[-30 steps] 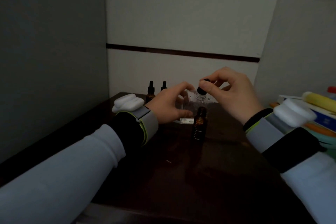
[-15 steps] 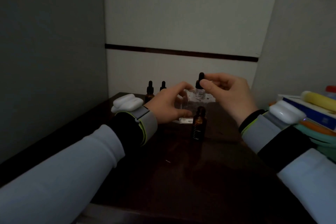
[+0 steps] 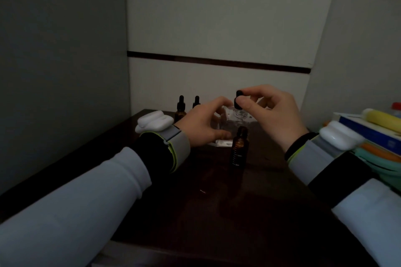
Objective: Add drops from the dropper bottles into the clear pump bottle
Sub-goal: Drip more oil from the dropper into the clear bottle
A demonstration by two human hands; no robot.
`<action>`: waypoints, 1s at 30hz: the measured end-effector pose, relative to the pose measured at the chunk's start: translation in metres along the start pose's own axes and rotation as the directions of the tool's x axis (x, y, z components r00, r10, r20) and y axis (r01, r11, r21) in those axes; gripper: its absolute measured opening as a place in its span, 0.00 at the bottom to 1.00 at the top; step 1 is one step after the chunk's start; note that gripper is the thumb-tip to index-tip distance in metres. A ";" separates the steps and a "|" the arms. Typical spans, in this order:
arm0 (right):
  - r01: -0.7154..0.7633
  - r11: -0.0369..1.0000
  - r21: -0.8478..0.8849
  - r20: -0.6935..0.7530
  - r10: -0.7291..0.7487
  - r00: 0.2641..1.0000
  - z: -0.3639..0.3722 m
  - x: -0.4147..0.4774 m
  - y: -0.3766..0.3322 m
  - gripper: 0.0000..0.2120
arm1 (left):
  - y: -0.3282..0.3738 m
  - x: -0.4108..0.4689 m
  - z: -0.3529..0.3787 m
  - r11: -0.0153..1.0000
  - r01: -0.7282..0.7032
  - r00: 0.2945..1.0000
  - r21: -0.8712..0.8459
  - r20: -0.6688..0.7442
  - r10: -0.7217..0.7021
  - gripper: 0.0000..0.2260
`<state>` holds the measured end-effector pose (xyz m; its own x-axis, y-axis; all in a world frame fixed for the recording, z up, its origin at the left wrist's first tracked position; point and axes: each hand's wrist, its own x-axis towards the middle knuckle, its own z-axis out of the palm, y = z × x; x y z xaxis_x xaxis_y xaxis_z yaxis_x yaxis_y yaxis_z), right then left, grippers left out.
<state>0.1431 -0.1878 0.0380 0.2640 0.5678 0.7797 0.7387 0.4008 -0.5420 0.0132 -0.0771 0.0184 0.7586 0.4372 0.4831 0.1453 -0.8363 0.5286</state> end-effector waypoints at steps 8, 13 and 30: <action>0.020 1.000 -0.003 -0.119 -0.020 0.993 0.001 0.000 0.001 0.07 | 0.000 0.000 0.000 1.000 -0.001 1.000 0.001 0.001 0.001 0.25; 0.060 0.969 0.239 -0.316 0.019 0.949 -0.009 0.005 -0.015 0.03 | 0.000 -0.002 0.000 1.000 0.006 1.000 -0.010 -0.003 -0.006 0.25; -0.028 0.997 0.075 -0.206 0.043 0.978 -0.008 0.003 -0.012 0.08 | 0.003 -0.002 -0.001 1.000 0.008 1.000 0.011 -0.001 -0.008 0.26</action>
<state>0.1398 -0.1967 0.0495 0.4172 0.4243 0.8036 0.6825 0.4376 -0.5854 0.0110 -0.0799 0.0194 0.7567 0.4443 0.4796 0.1582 -0.8362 0.5251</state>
